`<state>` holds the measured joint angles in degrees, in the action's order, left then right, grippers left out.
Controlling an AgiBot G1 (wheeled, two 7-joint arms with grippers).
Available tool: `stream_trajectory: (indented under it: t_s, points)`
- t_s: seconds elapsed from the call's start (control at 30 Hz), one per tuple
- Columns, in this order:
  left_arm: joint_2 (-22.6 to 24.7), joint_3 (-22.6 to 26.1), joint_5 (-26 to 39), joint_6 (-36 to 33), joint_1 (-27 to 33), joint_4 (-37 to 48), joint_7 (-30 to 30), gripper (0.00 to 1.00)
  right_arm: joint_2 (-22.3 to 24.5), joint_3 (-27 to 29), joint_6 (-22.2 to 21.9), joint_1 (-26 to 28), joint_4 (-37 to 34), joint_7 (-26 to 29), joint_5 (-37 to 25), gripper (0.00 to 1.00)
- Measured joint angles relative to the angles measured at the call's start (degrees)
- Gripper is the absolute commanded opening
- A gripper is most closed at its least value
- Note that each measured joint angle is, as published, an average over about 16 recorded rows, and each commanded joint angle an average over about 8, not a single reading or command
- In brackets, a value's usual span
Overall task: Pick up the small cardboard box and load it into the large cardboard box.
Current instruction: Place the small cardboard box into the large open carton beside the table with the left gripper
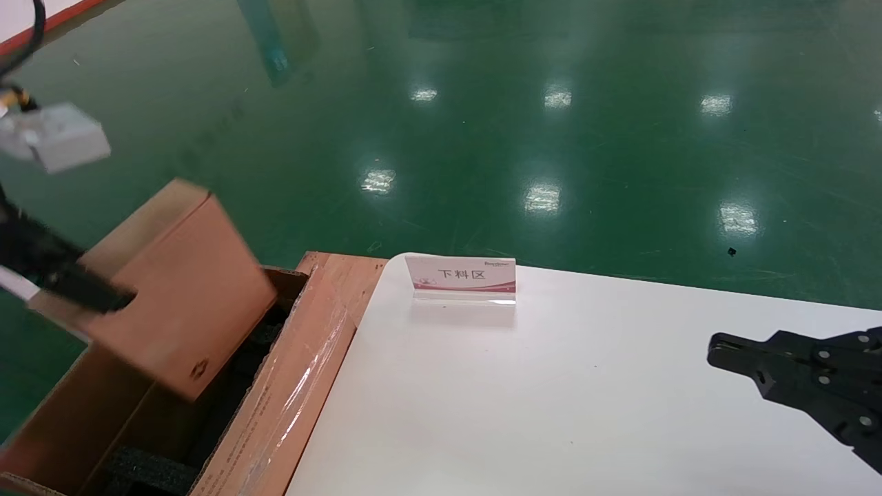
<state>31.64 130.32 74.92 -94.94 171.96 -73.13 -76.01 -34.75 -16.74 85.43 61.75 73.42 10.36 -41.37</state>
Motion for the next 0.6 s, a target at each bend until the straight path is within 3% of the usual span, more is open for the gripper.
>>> stream_trajectory:
  t_s: [0.07,0.1,0.3,0.6]
  points:
    - [-0.04,2.52,-0.48,0.14,-0.05,0.92,0.51,0.0,0.0,-0.01,0.0,0.0,0.0,0.0,0.0,0.93]
    - [-0.12,3.66,-0.71,0.22,-0.11,1.41,0.83,0.0,0.0,-0.01,0.0,0.0,0.0,-0.01,0.01,1.0]
    - [-1.25,8.51,-1.72,1.51,-1.65,4.92,3.52,0.0,0.01,-0.03,-0.01,0.01,0.0,-0.02,0.02,1.0]
    - [-3.05,10.79,-2.37,4.19,-5.81,10.78,7.97,0.0,0.03,-0.06,-0.03,0.01,0.0,-0.03,0.04,1.0]
